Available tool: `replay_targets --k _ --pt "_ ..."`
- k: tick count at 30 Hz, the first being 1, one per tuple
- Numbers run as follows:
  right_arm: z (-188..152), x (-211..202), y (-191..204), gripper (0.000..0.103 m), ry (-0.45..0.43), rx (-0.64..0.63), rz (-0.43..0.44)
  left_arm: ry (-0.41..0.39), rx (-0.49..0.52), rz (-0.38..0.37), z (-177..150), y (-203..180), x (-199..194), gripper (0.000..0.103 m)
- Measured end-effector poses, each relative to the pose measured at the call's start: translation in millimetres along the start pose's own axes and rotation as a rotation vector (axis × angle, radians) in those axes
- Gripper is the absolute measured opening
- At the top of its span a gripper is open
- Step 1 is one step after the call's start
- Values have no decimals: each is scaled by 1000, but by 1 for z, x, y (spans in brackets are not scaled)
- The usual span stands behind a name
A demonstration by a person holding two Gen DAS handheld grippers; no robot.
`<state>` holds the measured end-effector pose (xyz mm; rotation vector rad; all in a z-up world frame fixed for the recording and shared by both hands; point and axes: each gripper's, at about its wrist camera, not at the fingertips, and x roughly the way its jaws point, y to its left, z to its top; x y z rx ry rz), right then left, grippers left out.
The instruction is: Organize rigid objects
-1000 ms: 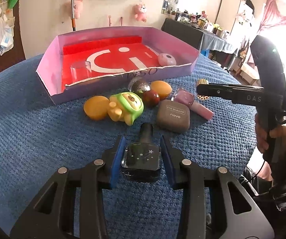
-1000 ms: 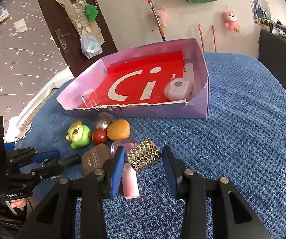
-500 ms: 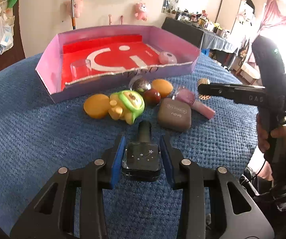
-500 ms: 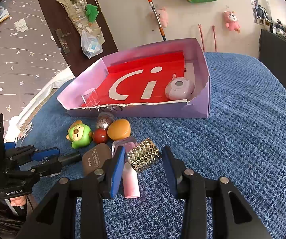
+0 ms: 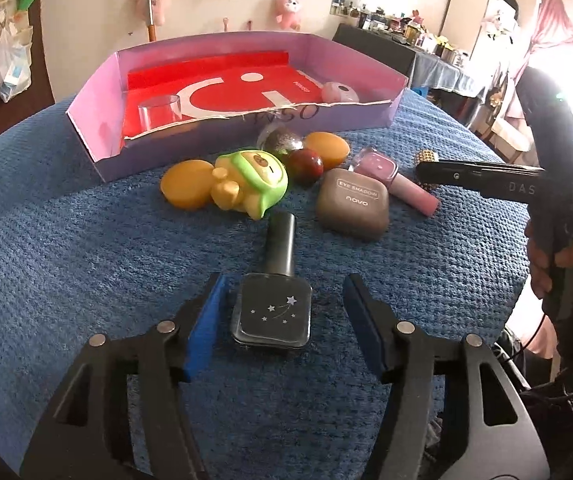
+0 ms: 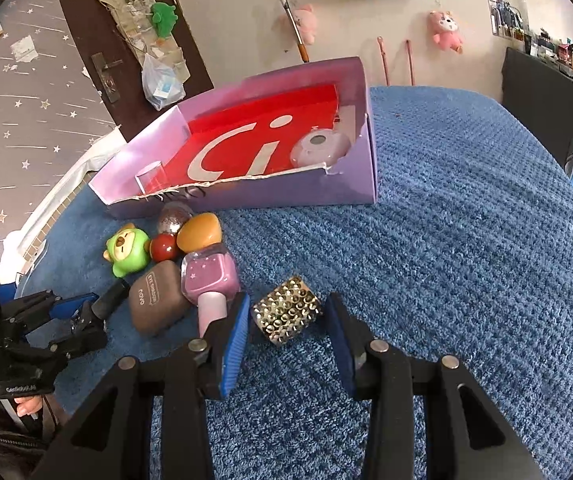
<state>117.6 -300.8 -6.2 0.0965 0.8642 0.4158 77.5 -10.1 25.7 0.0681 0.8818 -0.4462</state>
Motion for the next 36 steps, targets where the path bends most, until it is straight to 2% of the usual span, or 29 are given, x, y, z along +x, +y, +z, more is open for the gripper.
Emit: replay_targets --k 7,14,16,19,23,26,27,30,36 --pt "-3 -1 -1 53 -3 -3 14 -22 -13 35 -3 -2 -2 58" --pt "-4 -4 -2 54 -13 -24 -20 -59 8 94 -11 -7 -3 58" --pt "-3 -5 -2 54 -17 -35 -37 -78 21 116 -14 -9 -4 54" --pt "-2 -5 -1 54 -21 -52 -45 -108 13 131 -19 -6 -7 44" --pt "-2 -1 3 54 -15 -92 -60 -141 14 120 -23 -4 -9 36" --pt "-2 2 6 46 -13 -107 -50 -189 20 139 -30 -7 -10 36" --pt "-2 2 7 39 -12 -114 -41 -207 17 142 -33 -7 -10 36" --pt "-4 1 10 39 -25 -133 -54 -246 6 158 -37 -9 -11 36" --pt "-19 -20 26 37 -180 -164 -187 -322 5 207 -48 -20 -14 36"
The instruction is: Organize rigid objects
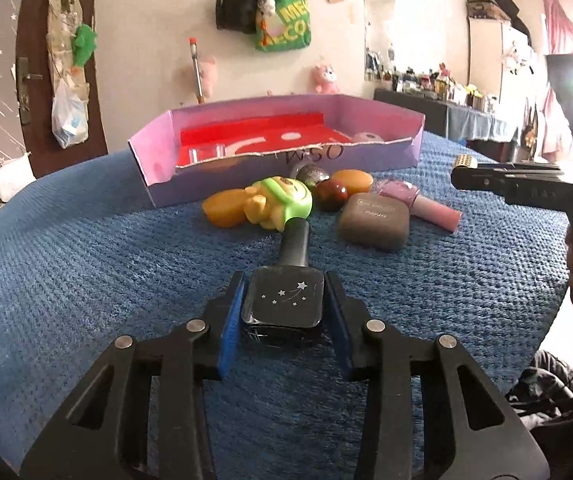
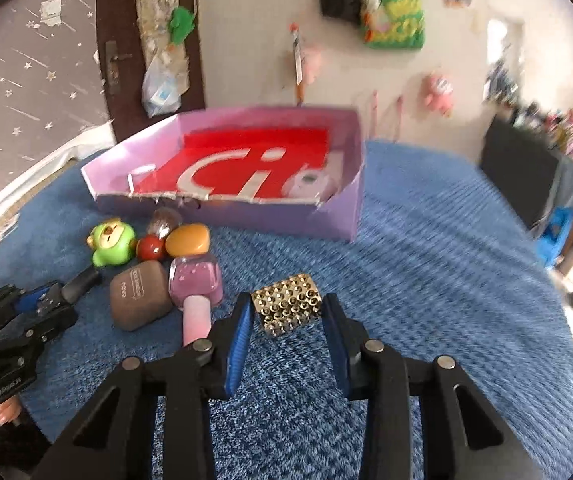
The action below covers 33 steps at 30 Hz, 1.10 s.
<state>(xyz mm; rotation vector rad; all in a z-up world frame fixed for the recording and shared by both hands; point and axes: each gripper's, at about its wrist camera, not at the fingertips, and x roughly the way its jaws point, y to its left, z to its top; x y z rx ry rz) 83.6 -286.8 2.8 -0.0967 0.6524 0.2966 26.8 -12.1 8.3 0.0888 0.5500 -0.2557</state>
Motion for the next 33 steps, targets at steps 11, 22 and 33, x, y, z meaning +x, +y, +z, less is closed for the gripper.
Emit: replay_targets --k 11,22,33 --pt "-19 -39 56 37 -233 -100 -84 -119 -1 39 7 -4 -24 35" --pt "5 -48 65 37 -273 -112 -70 -193 5 50 42 -3 -37 35" --pt "82 5 52 37 -170 -139 19 -105 24 -13 118 12 22 34"
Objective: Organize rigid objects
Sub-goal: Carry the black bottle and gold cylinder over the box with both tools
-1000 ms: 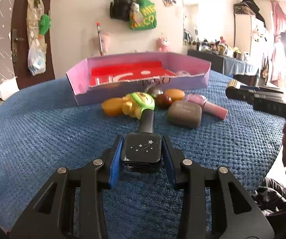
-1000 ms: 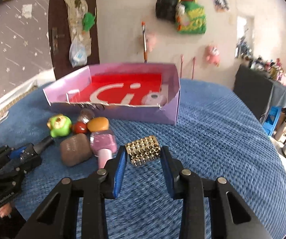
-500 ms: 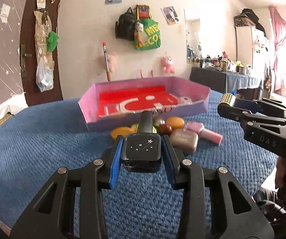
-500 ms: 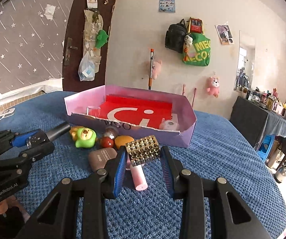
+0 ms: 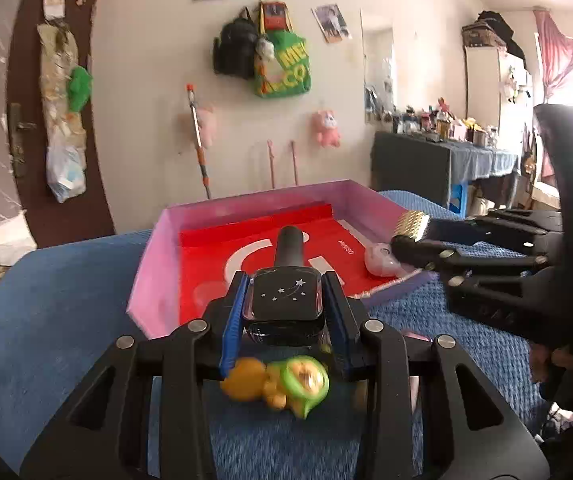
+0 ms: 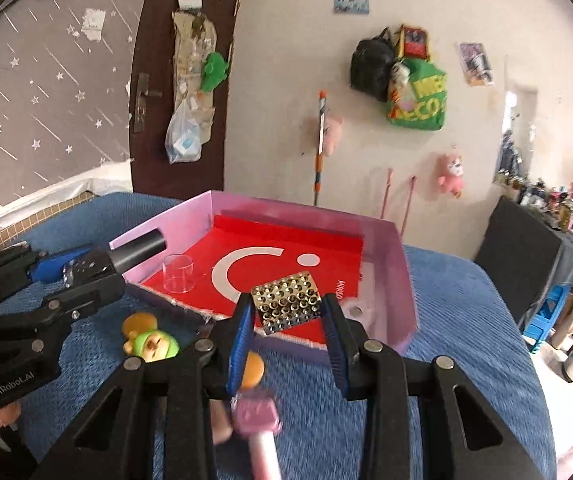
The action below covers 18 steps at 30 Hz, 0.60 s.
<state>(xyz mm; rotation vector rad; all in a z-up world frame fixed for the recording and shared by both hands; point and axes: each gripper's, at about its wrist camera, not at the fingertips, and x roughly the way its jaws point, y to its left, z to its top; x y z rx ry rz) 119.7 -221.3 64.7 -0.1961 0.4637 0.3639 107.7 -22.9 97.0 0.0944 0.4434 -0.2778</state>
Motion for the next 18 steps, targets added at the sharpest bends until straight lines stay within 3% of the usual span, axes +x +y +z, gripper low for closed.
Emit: replay_targets --k 5,10,18 --pt "13 47 -13 37 103 3 86 135 -7 -77 14 4 51 34" --pt "15 91 -22 37 231 4 169 230 33 -100 22 4 87 34" --pt "14 127 -34 37 369 -3 258 392 16 -183 18 5 128 34"
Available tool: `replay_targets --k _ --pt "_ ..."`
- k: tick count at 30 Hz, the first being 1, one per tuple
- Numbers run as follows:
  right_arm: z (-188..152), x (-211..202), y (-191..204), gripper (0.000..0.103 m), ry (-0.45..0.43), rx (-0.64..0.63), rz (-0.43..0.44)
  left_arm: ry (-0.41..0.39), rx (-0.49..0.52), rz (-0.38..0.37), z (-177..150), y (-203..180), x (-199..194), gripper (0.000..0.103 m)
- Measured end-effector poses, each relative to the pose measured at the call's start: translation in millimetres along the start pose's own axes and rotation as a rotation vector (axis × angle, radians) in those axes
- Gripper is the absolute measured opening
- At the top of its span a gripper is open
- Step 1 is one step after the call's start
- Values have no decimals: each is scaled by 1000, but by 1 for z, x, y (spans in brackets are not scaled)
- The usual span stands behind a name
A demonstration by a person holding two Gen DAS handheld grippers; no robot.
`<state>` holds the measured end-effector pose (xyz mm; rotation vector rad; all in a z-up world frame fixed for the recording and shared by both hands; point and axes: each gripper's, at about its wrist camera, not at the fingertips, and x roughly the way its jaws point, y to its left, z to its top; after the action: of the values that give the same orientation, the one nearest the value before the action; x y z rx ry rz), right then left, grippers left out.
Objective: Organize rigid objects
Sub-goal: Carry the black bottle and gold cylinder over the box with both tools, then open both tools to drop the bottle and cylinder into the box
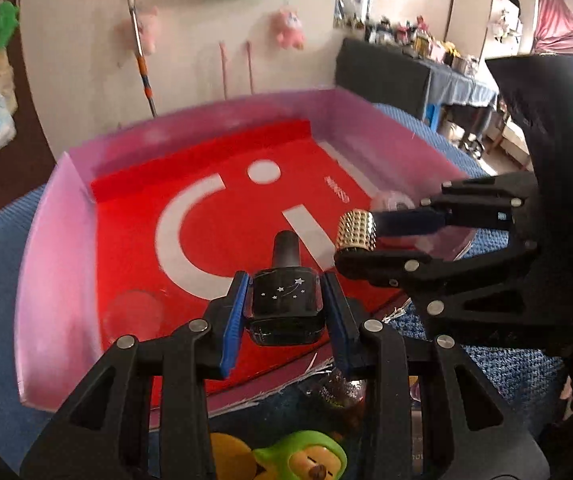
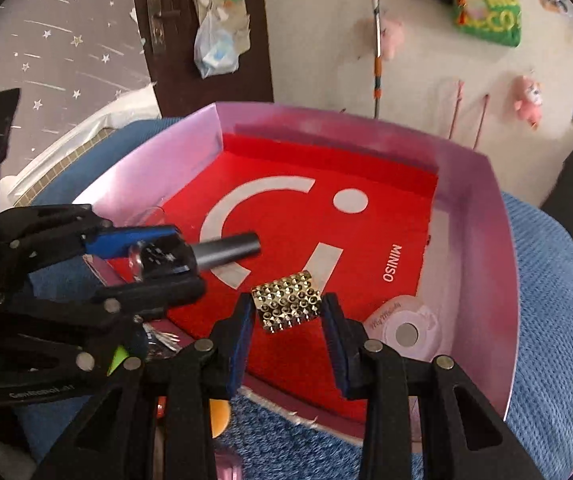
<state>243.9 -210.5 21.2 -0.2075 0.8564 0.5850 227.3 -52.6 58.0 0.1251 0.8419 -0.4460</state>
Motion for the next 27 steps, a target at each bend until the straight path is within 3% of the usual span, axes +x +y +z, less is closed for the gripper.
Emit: replay_targets --k 13,27 --pt "1 20 0 37 90 -108 0 43 17 0 -2 2 16 34" --pt "1 23 -4 39 106 -96 11 91 40 -8 3 1 19 35"
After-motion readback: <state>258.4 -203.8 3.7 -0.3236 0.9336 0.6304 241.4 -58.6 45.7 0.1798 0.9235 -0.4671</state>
